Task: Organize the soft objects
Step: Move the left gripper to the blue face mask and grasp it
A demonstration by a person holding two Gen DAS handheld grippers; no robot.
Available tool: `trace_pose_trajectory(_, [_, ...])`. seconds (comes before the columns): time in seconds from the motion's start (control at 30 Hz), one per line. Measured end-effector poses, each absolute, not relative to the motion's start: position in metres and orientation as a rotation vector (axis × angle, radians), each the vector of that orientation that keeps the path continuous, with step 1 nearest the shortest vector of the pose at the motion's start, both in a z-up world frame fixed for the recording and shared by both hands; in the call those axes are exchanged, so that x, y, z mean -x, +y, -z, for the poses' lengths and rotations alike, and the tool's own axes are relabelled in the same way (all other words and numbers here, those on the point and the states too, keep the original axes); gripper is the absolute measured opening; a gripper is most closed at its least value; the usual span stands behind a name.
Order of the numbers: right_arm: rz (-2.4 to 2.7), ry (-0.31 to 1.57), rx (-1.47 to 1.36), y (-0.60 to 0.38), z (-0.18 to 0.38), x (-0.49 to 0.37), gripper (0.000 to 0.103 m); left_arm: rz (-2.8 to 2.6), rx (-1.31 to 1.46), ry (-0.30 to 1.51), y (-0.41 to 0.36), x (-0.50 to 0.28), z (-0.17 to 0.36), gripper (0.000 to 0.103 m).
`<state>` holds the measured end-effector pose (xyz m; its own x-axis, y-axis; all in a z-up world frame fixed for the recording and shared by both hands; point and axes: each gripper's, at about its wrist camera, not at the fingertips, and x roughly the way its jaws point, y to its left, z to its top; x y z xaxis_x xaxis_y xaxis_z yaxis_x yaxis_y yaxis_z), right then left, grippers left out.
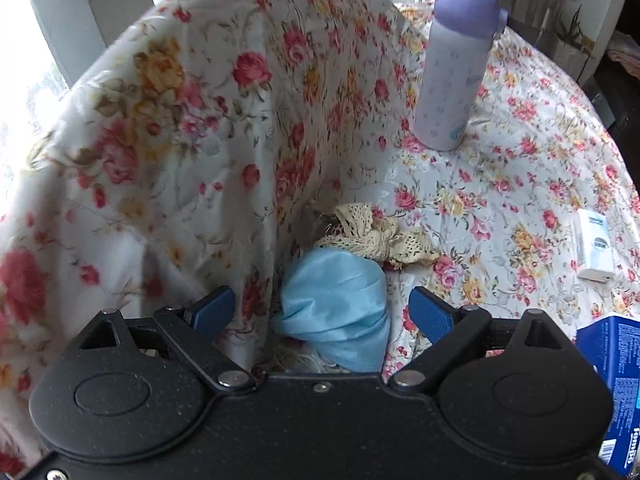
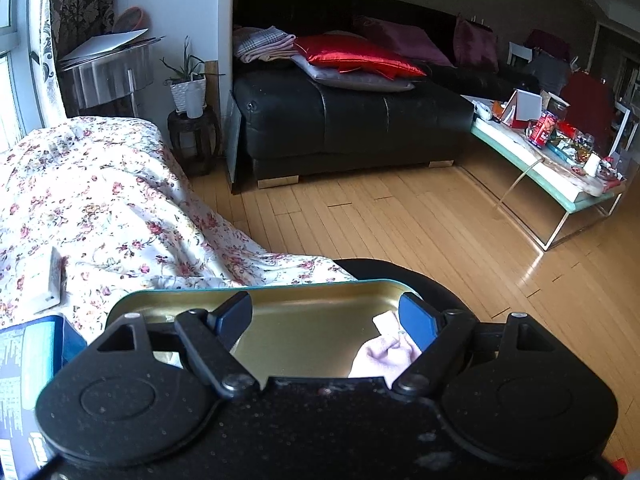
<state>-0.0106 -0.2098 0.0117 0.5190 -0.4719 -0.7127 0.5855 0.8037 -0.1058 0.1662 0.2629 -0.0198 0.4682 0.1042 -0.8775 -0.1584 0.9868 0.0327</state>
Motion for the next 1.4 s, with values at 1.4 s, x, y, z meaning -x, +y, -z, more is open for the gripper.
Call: trace_pose_trajectory(1.4, [0.177, 0.701, 0.037, -0.103, -0.036, 0.022, 0.087, -0.057, 0.128, 1.314, 0.248, -0.213, 0.08, 0.072])
